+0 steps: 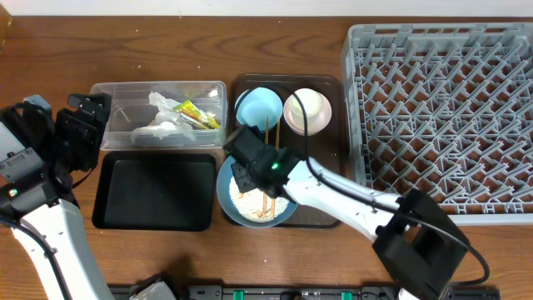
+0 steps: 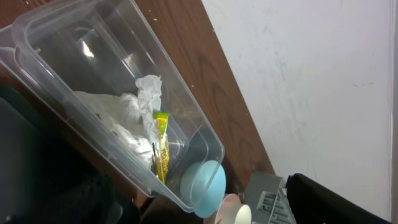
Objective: Sort waste into correct bins and load items into the dishwasher rack
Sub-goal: 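Reach the right gripper toward the chopsticks on the blue plate, then close the right gripper on one chopstick and lift it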
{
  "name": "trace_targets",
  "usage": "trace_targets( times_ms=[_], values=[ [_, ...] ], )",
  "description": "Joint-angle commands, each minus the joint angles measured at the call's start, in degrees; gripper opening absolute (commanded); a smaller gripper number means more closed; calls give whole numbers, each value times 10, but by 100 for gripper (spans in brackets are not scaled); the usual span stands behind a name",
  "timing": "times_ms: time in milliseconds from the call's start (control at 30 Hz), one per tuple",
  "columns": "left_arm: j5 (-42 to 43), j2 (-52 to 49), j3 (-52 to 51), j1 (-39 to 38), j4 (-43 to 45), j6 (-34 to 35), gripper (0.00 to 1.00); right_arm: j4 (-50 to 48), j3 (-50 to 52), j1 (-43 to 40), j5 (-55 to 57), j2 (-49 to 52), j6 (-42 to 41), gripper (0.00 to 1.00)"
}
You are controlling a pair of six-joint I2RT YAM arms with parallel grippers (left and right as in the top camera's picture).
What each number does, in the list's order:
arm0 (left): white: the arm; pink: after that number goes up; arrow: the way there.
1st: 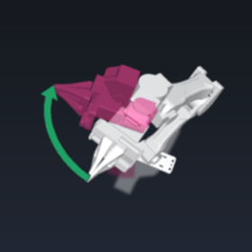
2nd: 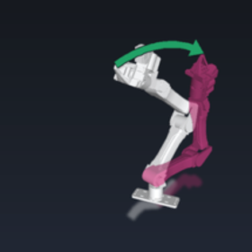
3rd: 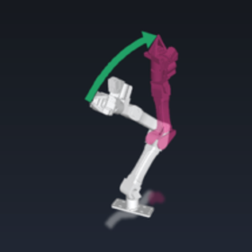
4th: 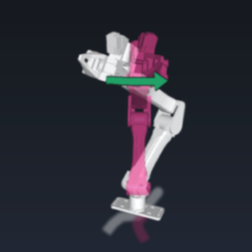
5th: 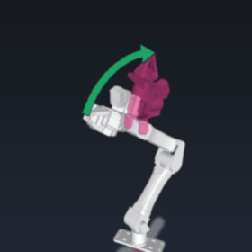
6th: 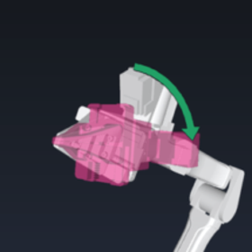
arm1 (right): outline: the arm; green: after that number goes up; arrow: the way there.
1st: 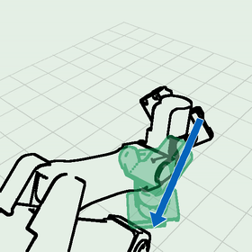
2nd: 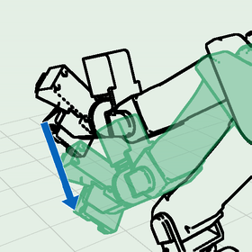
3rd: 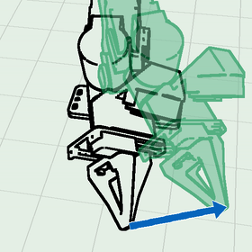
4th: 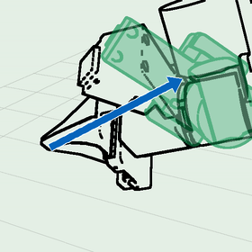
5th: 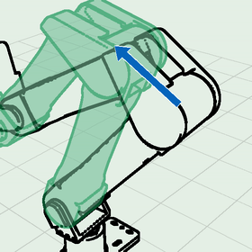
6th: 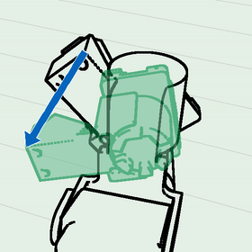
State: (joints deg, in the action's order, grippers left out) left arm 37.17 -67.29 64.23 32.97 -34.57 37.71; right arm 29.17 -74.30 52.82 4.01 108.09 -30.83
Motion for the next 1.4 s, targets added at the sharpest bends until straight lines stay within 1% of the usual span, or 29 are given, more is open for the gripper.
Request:
trace_targets(
  times_ms=[0, 133, 467, 500, 567, 633, 967, 1067, 1267, 1367],
  values=[
    [5, 0, 5, 3, -1, 1, 91, 19, -9, 15, 125, 3, -25, 28],
    [5, 0, 5, 3, -1, 1, 91, 46, -9, 17, 152, 3, -56, 27],
    [5, 0, 5, 3, -1, 1, 91, 45, -3, 14, 140, 8, -64, 26],
    [5, 0, 5, 3, -1, 1, 91, 44, -3, 16, 139, 11, -64, 25],
    [5, 0, 5, 3, -1, 1, 91, 45, -3, 17, 140, 17, -70, 21],
    [5, 0, 5, 3, -1, 1, 91, 45, -1, 17, 140, 24, -84, 21],
    [5, 0, 5, 3, -1, 1, 91, 30, 0, 24, 140, 33, -86, 24],
    [5, 0, 5, 3, -1, 1, 91, 32, 0, 24, 139, 33, -87, 22],
    [5, 0, 5, 3, -2, 1, 91, 41, 7, 23, 140, 33, -132, 22],
    [5, 0, 5, 3, -2, 1, 91, 30, 10, 24, 137, 34, -135, 19]
  ],
)
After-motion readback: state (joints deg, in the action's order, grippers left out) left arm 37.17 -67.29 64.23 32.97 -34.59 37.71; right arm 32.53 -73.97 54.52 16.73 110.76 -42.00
